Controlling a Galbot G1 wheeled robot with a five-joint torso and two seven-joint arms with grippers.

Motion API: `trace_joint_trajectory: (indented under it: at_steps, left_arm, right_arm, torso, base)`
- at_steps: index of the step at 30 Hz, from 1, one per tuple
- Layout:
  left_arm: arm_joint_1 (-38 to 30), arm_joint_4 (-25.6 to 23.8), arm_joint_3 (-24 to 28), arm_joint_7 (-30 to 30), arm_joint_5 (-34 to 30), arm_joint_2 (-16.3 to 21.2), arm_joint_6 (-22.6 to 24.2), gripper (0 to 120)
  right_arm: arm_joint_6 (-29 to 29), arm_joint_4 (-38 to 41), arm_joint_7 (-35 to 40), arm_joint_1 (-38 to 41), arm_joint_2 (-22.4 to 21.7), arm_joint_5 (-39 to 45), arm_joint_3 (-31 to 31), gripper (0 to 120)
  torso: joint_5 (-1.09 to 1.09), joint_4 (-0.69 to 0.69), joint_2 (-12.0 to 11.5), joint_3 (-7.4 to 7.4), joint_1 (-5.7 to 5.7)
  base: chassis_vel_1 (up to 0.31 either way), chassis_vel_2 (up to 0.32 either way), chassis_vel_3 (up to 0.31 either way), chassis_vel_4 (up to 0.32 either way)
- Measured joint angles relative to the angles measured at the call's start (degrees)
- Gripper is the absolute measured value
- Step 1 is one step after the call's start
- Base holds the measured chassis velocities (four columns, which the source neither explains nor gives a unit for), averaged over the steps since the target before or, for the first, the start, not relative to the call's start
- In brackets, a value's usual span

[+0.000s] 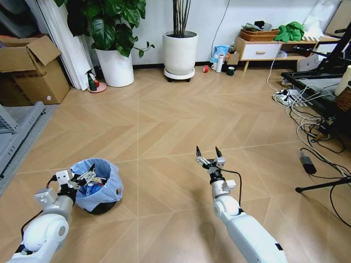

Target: Pick up the trash bin and place the garbage on the floor into it.

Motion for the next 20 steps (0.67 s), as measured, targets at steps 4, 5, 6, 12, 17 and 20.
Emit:
trace_joint_trajectory:
  at_steps: [4, 5, 6, 12, 17, 20]
  left_arm:
    - [-0.01, 0.02, 0.0, 0.0, 0.0, 0.02, 0.03, 100]
    - [-0.01, 0.02, 0.0, 0.0, 0.0, 0.02, 0.05, 100]
    - [-0.01, 0.02, 0.0, 0.0, 0.0, 0.04, 0.06, 100]
    - [-0.01, 0.02, 0.0, 0.0, -0.01, 0.07, 0.11, 100]
    - [-0.01, 0.02, -0.02, -0.01, -0.05, 0.09, 0.14, 100]
    - [0.0, 0.02, -0.02, -0.01, -0.07, 0.1, 0.15, 100]
  right_arm:
    - [0.0, 0.02, 0.0, -0.12, -0.05, -0.01, 0.13, 100]
    - [0.0, 0.05, -0.01, -0.15, -0.06, -0.01, 0.17, 100]
    - [0.0, 0.07, -0.02, -0.18, -0.08, -0.02, 0.2, 100]
    - [0.0, 0.14, -0.07, -0.28, -0.12, -0.02, 0.3, 100]
    - [0.0, 0.21, -0.12, -0.35, -0.14, -0.05, 0.39, 100]
    - [0.01, 0.23, -0.14, -0.37, -0.15, -0.05, 0.4, 100]
  torso:
    - [0.01, 0.01, 0.0, 0.0, 0.0]
    - [0.0, 0.02, 0.0, 0.0, 0.0]
    - [0.01, 0.02, 0.0, 0.0, 0.0]
    - [0.01, 0.02, 0.0, 0.0, 0.0]
    - [0.01, 0.02, 0.0, 0.0, 0.0]
    - [0.01, 0.02, 0.0, 0.0, 0.0]
  base:
    - [0.0, 0.0, 0.0, 0.0]
    - [0.0, 0.0, 0.0, 0.0]
    - [0.0, 0.0, 0.0, 0.0]
    - [0.0, 0.0, 0.0, 0.0]
    - [0.0, 0.0, 0.0, 0.0]
    - [0.0, 0.0, 0.0, 0.0]
